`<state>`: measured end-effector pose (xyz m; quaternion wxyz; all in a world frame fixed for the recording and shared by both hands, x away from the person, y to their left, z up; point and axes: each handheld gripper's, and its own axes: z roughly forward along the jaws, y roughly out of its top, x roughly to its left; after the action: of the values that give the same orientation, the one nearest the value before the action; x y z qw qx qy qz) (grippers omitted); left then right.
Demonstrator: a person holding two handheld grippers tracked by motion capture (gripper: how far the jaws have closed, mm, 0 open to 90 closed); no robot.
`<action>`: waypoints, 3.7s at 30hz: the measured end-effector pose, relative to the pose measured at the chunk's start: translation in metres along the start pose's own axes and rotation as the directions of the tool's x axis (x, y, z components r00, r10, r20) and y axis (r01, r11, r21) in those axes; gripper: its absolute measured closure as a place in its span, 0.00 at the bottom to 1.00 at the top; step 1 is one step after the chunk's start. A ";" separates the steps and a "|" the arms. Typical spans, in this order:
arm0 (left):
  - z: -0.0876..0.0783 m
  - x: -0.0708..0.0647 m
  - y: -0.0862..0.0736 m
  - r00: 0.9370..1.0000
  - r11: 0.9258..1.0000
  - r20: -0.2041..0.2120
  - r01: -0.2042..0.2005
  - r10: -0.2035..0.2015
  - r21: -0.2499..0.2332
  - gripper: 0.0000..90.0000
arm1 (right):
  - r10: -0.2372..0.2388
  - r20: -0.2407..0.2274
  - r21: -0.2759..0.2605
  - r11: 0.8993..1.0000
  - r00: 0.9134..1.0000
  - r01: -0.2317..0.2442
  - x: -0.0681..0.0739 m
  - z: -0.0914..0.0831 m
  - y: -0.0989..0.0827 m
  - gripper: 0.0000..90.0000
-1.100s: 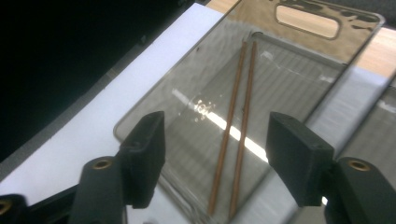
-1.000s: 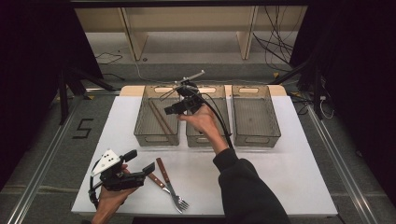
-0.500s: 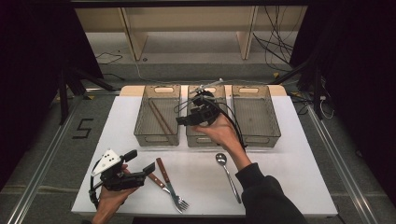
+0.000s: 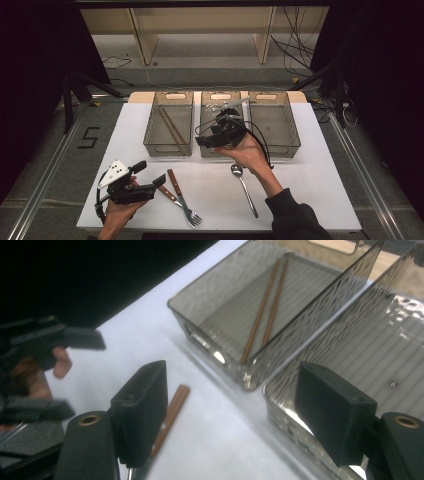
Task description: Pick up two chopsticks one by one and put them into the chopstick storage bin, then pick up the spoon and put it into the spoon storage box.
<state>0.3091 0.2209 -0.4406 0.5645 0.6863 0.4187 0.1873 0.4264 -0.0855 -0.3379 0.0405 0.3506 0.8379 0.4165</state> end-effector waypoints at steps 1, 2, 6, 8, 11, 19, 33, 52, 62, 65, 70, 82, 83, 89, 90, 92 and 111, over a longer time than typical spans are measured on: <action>0.000 0.000 0.000 1.000 1.000 -0.001 0.001 -0.001 0.000 0.11 | -0.003 -0.002 0.002 1.000 1.000 0.003 0.001 -0.002 -0.003 0.34; 0.000 0.000 0.000 1.000 1.000 -0.002 0.000 0.000 0.002 0.11 | -0.001 -0.003 0.002 1.000 1.000 0.001 0.002 -0.003 -0.006 0.34; 0.000 0.000 0.000 1.000 1.000 -0.003 0.002 -0.002 -0.001 0.11 | -0.004 -0.006 0.008 1.000 1.000 0.004 0.003 -0.008 -0.018 0.34; 0.000 0.000 0.000 1.000 1.000 -0.003 0.001 -0.001 0.000 0.11 | -0.005 0.000 0.014 1.000 1.000 0.005 0.004 -0.009 -0.024 0.34; 0.000 0.000 0.000 1.000 1.000 -0.003 0.000 0.000 0.001 0.11 | -0.002 0.002 0.019 1.000 1.000 0.002 0.005 -0.011 -0.033 0.34; 0.000 0.000 0.000 1.000 1.000 -0.005 -0.001 0.001 0.002 0.11 | 0.006 0.030 0.047 0.999 1.000 -0.008 0.003 -0.015 -0.057 0.34; 0.001 -0.001 0.000 1.000 1.000 -0.006 -0.003 0.003 0.003 0.11 | 0.044 0.044 0.068 0.997 0.998 -0.047 -0.005 -0.020 -0.083 0.32; 0.001 0.000 0.001 1.000 1.000 -0.005 -0.004 0.004 0.005 0.11 | 0.068 0.070 0.098 0.992 0.995 -0.075 -0.014 -0.024 -0.099 0.32; 0.001 0.000 0.001 1.000 1.000 -0.006 -0.004 0.004 0.006 0.11 | 0.078 0.098 0.143 0.985 0.992 -0.092 -0.018 -0.022 -0.106 0.32; 0.002 -0.001 0.002 1.000 1.000 -0.006 0.000 0.000 0.005 0.11 | 0.078 0.114 0.161 0.982 0.990 -0.096 -0.019 -0.022 -0.109 0.32; 0.003 -0.002 0.002 1.000 1.000 -0.004 -0.003 0.003 0.007 0.11 | 0.077 0.134 0.193 0.976 0.988 -0.103 -0.022 -0.020 -0.115 0.32; 0.003 -0.001 0.002 1.000 1.000 -0.006 -0.005 0.005 0.009 0.11 | 0.059 0.179 0.293 0.950 0.982 -0.110 -0.025 -0.011 -0.125 0.31; 0.002 -0.001 0.002 1.000 1.000 -0.006 -0.005 0.005 0.009 0.11 | 0.058 0.178 0.303 0.947 0.982 -0.111 -0.025 -0.009 -0.126 0.31; 0.001 -0.001 0.001 1.000 1.000 -0.005 -0.003 0.003 0.007 0.11 | 0.039 0.201 0.346 0.932 0.979 -0.109 -0.023 -0.004 -0.129 0.30; 0.001 -0.001 0.001 1.000 1.000 -0.005 -0.003 0.003 0.006 0.11 | 0.035 0.203 0.355 0.929 0.979 -0.107 -0.023 -0.003 -0.130 0.30; 0.000 -0.001 0.001 1.000 1.000 -0.004 -0.003 0.003 0.006 0.11 | 0.029 0.209 0.369 0.923 0.977 -0.106 -0.022 -0.002 -0.131 0.30; 0.003 -0.003 0.001 1.000 1.000 -0.001 -0.014 0.014 0.011 0.11 | -0.009 0.228 0.489 0.866 0.974 -0.106 -0.027 0.004 -0.140 0.61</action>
<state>0.3097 0.2166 -0.4397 0.5592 0.6922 0.4151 0.1894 0.3703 -0.1569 -0.4484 0.0318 0.4148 0.8977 0.1455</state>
